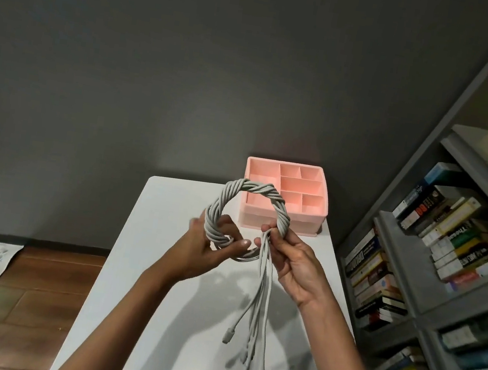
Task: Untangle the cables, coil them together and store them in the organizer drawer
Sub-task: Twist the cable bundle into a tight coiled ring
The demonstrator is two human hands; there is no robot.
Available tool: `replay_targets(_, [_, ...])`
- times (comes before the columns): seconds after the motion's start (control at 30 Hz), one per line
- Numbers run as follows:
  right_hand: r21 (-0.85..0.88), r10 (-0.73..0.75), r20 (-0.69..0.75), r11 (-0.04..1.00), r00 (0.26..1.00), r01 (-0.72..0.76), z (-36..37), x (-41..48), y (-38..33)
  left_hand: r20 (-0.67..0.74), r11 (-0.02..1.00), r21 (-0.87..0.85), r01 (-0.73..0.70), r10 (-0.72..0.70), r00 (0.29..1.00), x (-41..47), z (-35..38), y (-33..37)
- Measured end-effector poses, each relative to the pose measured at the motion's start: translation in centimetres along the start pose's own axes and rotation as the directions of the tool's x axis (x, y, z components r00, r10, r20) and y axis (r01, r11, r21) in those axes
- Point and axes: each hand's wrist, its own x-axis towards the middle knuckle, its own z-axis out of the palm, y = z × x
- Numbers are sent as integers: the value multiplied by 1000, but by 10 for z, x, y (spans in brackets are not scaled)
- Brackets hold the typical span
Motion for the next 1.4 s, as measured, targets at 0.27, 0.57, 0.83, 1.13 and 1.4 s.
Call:
replay_targets(0.27, [-222, 65, 55, 974, 996, -51, -4, 5, -3, 66, 930, -354, 103, -85, 994, 11, -2, 21])
replay_targets(0.57, [-333, 17, 232, 941, 973, 64, -28, 13, -14, 338, 584, -658, 475, -335, 880, 4, 27, 27])
replay_targets(0.83, [-335, 2, 286, 937, 958, 98, -18, 14, -30, 413, 510, -654, 559, -378, 829, 14, 25, 35])
replay_targets(1.13, [-535, -95, 165, 827, 982, 170, -15, 18, -36, 324, 490, -762, 423, -277, 904, 18, 25, 23])
replay_targets(1.4, [-344, -97, 179, 926, 979, 154, -11, 18, -26, 312, 663, -655, 362, -199, 929, 20, 11, 14])
